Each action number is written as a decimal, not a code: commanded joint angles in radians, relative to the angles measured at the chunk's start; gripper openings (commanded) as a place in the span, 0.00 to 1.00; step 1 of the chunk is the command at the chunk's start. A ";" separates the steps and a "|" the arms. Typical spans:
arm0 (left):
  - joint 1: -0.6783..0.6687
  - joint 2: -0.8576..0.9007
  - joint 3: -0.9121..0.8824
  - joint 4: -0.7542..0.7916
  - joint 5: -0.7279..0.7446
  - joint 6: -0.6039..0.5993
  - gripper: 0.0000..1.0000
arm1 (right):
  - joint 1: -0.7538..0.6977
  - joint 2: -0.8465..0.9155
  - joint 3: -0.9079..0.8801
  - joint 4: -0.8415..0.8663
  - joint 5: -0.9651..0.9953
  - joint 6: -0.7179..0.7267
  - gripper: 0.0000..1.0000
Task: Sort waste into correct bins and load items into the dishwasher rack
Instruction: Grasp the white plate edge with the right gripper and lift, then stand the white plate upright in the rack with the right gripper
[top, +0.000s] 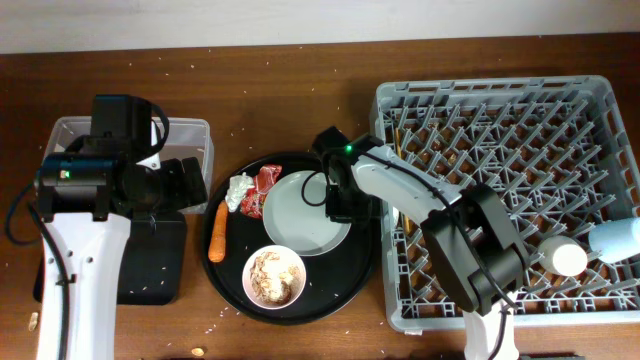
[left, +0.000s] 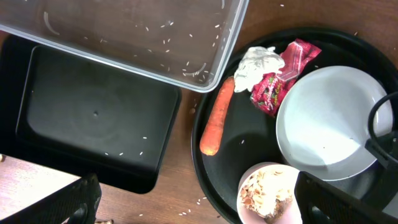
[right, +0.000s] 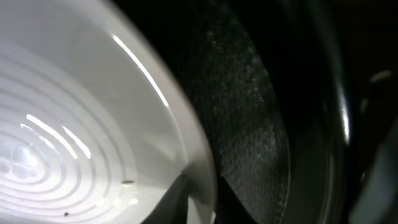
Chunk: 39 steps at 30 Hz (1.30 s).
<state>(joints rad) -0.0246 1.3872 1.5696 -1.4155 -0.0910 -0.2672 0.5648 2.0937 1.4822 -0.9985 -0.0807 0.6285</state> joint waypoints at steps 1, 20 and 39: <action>0.003 -0.010 0.017 0.000 -0.011 -0.013 0.99 | -0.011 -0.003 0.004 -0.029 0.023 0.005 0.04; 0.003 -0.010 0.017 0.000 -0.011 -0.012 0.99 | -0.665 -0.582 0.079 -0.045 0.912 -0.489 0.04; 0.003 -0.010 0.017 0.000 -0.011 -0.012 0.99 | -0.663 -0.518 0.094 -0.025 0.654 -0.367 0.58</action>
<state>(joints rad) -0.0246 1.3872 1.5700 -1.4147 -0.0910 -0.2703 -0.0780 1.6573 1.5616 -1.0069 0.7597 0.1417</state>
